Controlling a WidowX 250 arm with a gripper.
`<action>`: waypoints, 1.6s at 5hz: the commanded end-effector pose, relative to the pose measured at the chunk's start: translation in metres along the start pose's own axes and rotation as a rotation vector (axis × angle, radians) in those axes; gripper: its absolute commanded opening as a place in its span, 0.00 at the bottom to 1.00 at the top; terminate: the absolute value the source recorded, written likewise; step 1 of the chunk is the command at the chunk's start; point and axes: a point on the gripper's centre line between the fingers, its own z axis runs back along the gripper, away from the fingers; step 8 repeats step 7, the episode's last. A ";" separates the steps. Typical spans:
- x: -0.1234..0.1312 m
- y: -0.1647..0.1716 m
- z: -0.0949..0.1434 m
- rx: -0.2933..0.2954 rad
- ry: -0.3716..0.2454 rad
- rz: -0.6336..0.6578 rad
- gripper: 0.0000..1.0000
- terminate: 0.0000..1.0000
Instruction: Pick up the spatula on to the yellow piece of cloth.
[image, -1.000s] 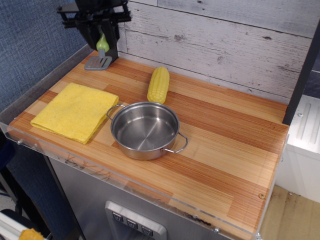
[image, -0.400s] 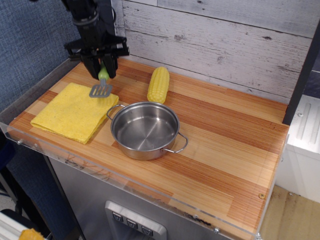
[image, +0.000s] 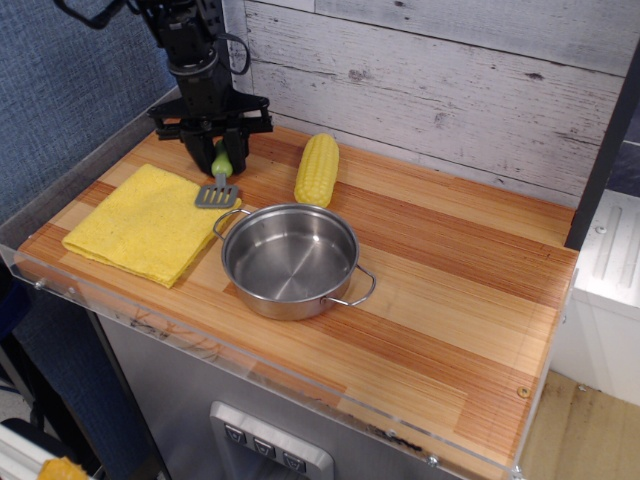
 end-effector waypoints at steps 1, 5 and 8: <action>-0.003 -0.001 -0.002 -0.001 0.014 -0.009 1.00 0.00; 0.001 -0.011 0.049 -0.022 -0.096 -0.028 1.00 0.00; 0.000 -0.015 0.083 -0.032 -0.165 -0.041 1.00 1.00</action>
